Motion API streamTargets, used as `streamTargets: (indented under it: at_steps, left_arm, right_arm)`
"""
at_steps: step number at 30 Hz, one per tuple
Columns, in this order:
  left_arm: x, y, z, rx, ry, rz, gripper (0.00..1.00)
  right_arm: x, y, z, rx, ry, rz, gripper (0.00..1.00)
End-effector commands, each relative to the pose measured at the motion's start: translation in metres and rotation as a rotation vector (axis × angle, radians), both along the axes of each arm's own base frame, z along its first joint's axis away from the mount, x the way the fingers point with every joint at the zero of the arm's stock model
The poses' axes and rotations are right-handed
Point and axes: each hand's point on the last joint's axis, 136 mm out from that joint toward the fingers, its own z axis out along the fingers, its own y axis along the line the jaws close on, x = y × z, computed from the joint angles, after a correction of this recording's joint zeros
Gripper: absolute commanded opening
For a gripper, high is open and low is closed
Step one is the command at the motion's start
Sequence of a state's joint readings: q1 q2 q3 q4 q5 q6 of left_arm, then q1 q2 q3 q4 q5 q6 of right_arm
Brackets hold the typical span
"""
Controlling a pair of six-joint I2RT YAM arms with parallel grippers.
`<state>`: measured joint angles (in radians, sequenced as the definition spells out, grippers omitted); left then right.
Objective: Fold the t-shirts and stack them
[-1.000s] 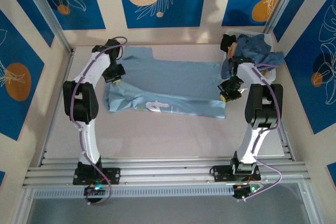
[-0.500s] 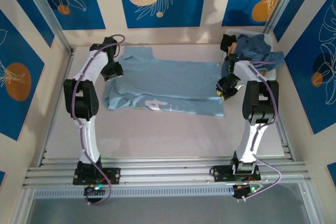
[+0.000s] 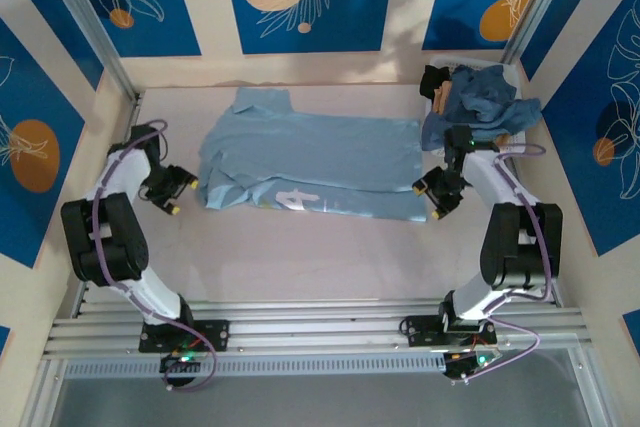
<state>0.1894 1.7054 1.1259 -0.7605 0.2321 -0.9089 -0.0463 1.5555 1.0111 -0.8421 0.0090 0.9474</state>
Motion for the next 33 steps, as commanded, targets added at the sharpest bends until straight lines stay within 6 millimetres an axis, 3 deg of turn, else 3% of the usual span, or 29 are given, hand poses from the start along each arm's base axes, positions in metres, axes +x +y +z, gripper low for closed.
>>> streamTargets:
  at_steps: [1, 8, 12, 18, 21, 25, 33]
  left_arm:
    - [0.021, -0.019, -0.001, -0.148, -0.034, 0.14, 0.6]
    - [0.006, -0.024, -0.025, -0.186, 0.05, 0.227, 0.53]
    - [0.008, -0.019, -0.03, -0.162, 0.047, 0.255, 0.42]
    - [0.017, -0.014, -0.026, -0.143, 0.032, 0.271, 0.15]
    - [0.019, -0.01, -0.022, -0.123, 0.03, 0.267, 0.0]
    - [0.015, 0.0, -0.013, -0.088, 0.033, 0.262, 0.0]
    - [-0.004, 0.018, 0.006, -0.039, 0.076, 0.239, 0.0]
  right_arm:
    - [0.004, 0.005, -0.006, 0.098, -0.059, -0.015, 0.6]
    - [0.003, 0.001, -0.026, 0.128, -0.025, -0.044, 0.6]
    - [0.008, 0.001, -0.031, 0.13, -0.006, -0.054, 0.56]
    - [0.002, 0.006, -0.04, 0.115, 0.065, -0.073, 0.43]
    - [-0.001, 0.003, -0.047, 0.088, 0.095, -0.095, 0.24]
    - [-0.001, -0.011, -0.047, 0.004, 0.128, -0.079, 0.0]
    - [-0.009, -0.028, -0.033, -0.105, 0.154, -0.024, 0.0]
